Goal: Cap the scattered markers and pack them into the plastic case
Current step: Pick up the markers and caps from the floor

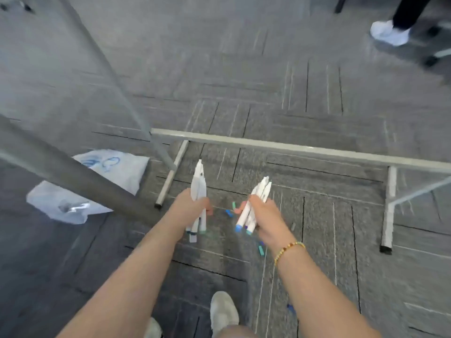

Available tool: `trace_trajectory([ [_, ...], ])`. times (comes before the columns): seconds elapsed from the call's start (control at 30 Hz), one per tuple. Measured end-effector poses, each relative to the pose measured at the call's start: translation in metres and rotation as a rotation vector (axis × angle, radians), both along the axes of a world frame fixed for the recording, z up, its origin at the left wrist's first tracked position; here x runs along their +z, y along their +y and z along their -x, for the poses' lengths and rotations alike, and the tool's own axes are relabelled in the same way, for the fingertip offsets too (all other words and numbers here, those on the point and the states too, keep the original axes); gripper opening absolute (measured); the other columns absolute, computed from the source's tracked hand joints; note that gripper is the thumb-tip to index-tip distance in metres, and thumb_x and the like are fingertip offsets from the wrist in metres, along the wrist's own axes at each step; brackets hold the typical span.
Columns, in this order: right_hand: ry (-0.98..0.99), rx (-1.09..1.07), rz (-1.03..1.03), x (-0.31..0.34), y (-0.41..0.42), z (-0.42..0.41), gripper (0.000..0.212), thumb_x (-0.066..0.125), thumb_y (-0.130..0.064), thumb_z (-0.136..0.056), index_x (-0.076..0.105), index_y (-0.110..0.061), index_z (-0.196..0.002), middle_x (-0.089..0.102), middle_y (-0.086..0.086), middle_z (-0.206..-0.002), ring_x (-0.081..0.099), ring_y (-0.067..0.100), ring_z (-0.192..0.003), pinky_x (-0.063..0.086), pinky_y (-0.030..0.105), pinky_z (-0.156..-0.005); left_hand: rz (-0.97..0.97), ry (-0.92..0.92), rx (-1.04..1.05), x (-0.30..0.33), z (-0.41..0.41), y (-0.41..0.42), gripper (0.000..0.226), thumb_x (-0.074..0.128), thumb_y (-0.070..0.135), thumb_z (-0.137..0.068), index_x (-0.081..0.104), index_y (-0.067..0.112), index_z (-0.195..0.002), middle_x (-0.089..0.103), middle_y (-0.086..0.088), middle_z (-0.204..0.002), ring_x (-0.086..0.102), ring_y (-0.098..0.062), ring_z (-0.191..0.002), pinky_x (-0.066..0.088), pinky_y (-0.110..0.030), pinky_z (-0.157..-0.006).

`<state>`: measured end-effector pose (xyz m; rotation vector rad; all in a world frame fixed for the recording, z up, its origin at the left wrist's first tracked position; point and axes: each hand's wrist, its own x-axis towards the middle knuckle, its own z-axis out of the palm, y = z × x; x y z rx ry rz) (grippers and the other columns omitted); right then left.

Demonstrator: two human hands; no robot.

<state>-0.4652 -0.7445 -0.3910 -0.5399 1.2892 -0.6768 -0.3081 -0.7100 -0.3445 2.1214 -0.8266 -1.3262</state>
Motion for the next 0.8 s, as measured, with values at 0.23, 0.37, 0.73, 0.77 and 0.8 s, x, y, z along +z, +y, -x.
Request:
trace_trajectory([
  [0.23, -0.251, 0.110, 0.110, 0.128, 0.060, -0.051, 0.018, 0.048, 0.001, -0.093, 0.049, -0.012, -0.081, 0.047, 0.005, -0.063, 0.045, 0.012, -0.044, 0.042, 0.027, -0.053, 0.151, -0.121, 0.101, 0.164, -0.019, 0.097, 0.003, 0.060, 0.012, -0.079, 0.057, 0.012, -0.077, 0.066, -0.014, -0.076, 0.065, -0.024, -0.070, 0.055, -0.035, -0.071],
  [0.37, -0.355, 0.189, 0.246, 0.210, 0.116, -0.093, 0.014, 0.055, -0.008, -0.093, 0.051, -0.013, -0.081, 0.051, 0.003, -0.056, 0.046, 0.010, -0.039, 0.040, 0.020, -0.041, 0.278, -0.172, 0.268, 0.241, -0.033, 0.171, 0.019, 0.055, 0.011, -0.086, 0.055, 0.013, -0.067, 0.058, -0.007, -0.064, 0.056, -0.017, -0.056, 0.049, -0.025, -0.054],
  [0.73, -0.420, 0.402, 0.595, 0.363, 0.298, -0.209, 0.011, 0.055, -0.023, -0.092, 0.054, -0.013, -0.097, 0.057, 0.001, -0.064, 0.056, 0.013, -0.054, 0.045, 0.022, -0.048, 0.712, -0.315, 0.688, 0.375, -0.130, 0.404, 0.012, 0.052, 0.014, -0.093, 0.052, 0.006, -0.102, 0.060, -0.004, -0.074, 0.059, -0.017, -0.064, 0.054, -0.032, -0.069],
  [0.77, -0.415, 0.439, 0.619, 0.370, 0.319, -0.222, 0.012, 0.055, -0.023, -0.092, 0.053, -0.012, -0.096, 0.057, 0.003, -0.066, 0.056, 0.012, -0.053, 0.046, 0.021, -0.047, 0.732, -0.344, 0.725, 0.378, -0.140, 0.428, 0.015, 0.051, 0.013, -0.093, 0.050, 0.005, -0.105, 0.059, -0.004, -0.074, 0.058, -0.016, -0.062, 0.053, -0.031, -0.067],
  [0.8, -0.410, 0.480, 0.642, 0.377, 0.340, -0.237, 0.012, 0.055, -0.022, -0.091, 0.052, -0.011, -0.095, 0.056, 0.004, -0.067, 0.056, 0.011, -0.052, 0.046, 0.019, -0.046, 0.738, -0.378, 0.772, 0.379, -0.153, 0.451, 0.016, 0.050, 0.012, -0.093, 0.047, 0.006, -0.107, 0.057, -0.004, -0.074, 0.057, -0.016, -0.060, 0.052, -0.032, -0.065],
])
